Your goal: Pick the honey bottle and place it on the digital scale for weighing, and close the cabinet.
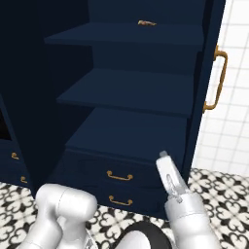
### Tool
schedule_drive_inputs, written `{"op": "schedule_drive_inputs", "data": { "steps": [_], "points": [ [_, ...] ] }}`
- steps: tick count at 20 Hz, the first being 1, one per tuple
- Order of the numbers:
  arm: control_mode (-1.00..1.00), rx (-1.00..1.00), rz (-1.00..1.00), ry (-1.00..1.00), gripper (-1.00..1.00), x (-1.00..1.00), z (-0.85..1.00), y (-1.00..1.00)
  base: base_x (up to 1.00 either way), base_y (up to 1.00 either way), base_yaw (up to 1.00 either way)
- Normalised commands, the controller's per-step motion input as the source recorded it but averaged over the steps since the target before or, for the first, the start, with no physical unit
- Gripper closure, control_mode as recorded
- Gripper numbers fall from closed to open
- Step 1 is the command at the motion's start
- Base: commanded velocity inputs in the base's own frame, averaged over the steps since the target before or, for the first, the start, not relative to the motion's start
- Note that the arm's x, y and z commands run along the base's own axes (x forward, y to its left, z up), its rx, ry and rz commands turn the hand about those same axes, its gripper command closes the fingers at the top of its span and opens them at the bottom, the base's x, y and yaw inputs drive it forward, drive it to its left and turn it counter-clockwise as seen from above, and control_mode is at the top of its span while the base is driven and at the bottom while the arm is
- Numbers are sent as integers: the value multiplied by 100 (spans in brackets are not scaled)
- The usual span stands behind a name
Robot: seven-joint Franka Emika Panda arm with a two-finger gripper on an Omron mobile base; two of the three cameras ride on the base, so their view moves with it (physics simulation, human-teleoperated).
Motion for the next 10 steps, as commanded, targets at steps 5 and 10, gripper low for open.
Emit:
{"op": "schedule_drive_inputs", "data": {
  "steps": [5, 10],
  "points": [
    [-100, 49, 48, -1, -100, 62, -38, -38, 0, 0, 0],
    [-100, 26, 35, 21, -100, 82, -48, -54, 0, 0, 0]
  ]
}}
